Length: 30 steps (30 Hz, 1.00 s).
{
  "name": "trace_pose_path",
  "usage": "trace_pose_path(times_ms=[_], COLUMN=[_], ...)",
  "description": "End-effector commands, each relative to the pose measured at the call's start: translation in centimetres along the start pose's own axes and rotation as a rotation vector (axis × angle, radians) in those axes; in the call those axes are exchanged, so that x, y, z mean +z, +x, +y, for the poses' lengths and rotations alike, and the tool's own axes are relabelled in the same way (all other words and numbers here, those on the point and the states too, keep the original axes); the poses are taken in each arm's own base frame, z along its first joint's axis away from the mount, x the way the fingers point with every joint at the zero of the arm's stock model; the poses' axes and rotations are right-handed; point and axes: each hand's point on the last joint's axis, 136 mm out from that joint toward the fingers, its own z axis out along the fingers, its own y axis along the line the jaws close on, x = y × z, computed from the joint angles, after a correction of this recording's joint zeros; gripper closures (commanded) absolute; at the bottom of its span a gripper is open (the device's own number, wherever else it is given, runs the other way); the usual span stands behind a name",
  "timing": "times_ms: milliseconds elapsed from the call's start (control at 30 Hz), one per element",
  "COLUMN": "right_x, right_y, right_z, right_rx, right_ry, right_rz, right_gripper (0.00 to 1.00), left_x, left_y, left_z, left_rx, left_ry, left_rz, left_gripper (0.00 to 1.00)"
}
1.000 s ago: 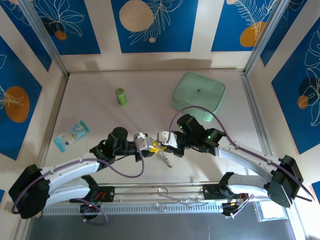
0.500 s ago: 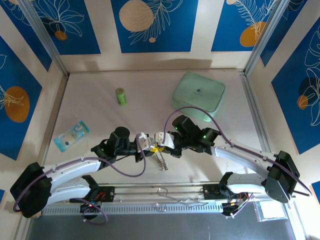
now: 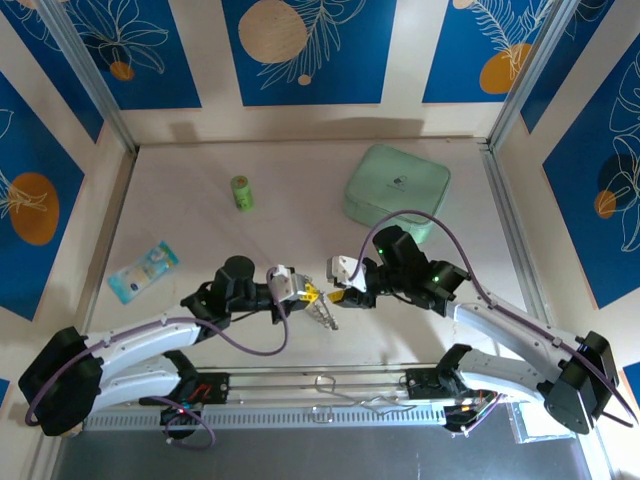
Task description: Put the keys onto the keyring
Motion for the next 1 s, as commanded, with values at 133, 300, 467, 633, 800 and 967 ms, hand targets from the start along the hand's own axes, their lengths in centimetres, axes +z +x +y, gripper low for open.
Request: trace_pose_path(times_ms=[133,300,467,633,800,967], right_x=[1.3,1.2,1.1,1.0,1.3,2.1], right_y=[1.0,1.0,1.1,1.7,1.9,1.8], right_z=[1.0,0.7,0.7,0.5,0.8,1.5], right_rx=[-0.048,-0.076,-0.09,-0.105,-0.113,-0.129], right_ry=[-0.035,-0.009,-0.004,0.012,0.009,0.002], right_rz=[0.038,0.045,0.059,0.097,0.109,0.116], right_gripper=[0.66,0.75,0.89,0.96,0.96,1.0], left_x=[-0.4,-0.3,-0.3,-0.4,-0.5,-0.5], left_y=[-2.5,-2.5,-2.5,-3.0,-4.0,-4.3], left_z=[-1.2,-1.4,-1.4,-1.2,-1.0,-0.7], left_rx=[0.038,0.037,0.039,0.039,0.042,0.044], left_ry=[0.06,0.072,0.075,0.064,0.056,0.042], left_rz=[-0.113,-0.112,-0.111,-0.126,-0.162,-0.179], left_gripper=[1.0,1.0,1.0,1.0,1.0,1.0])
